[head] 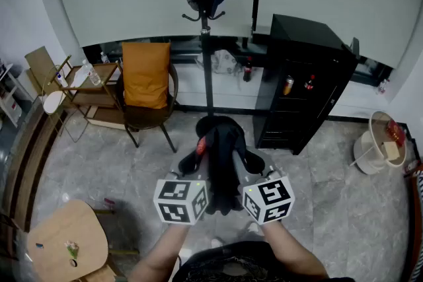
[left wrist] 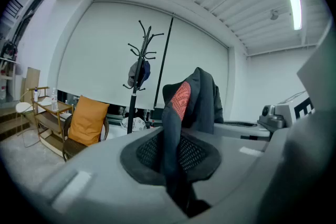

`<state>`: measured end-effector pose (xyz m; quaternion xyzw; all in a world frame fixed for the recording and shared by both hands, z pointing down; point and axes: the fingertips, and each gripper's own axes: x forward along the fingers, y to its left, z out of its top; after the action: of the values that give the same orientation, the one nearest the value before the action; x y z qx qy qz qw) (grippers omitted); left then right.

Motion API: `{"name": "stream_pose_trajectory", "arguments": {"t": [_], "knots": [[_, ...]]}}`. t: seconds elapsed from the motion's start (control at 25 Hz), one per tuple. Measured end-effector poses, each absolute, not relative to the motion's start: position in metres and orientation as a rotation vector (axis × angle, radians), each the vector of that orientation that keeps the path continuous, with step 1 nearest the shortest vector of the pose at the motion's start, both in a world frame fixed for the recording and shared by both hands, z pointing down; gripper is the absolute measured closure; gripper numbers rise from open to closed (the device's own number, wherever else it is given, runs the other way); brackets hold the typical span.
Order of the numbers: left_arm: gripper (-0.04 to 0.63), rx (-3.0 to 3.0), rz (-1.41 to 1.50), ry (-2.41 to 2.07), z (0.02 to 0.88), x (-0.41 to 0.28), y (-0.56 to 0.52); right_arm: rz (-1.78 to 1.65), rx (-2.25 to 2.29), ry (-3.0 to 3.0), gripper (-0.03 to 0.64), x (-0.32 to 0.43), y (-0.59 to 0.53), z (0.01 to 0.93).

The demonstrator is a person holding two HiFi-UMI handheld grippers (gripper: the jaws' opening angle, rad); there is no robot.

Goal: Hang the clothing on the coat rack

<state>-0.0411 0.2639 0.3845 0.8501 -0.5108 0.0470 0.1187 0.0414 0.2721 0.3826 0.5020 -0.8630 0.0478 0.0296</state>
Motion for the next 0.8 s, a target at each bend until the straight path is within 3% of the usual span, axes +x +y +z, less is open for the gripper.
{"name": "stream_pose_trajectory", "arguments": {"t": [0.8], "knots": [[0.560,2.440,0.160,-1.575,0.390,-0.022,0.180,0.201,1.463,-2.758,0.597,0.059,0.189,0.389]]}}
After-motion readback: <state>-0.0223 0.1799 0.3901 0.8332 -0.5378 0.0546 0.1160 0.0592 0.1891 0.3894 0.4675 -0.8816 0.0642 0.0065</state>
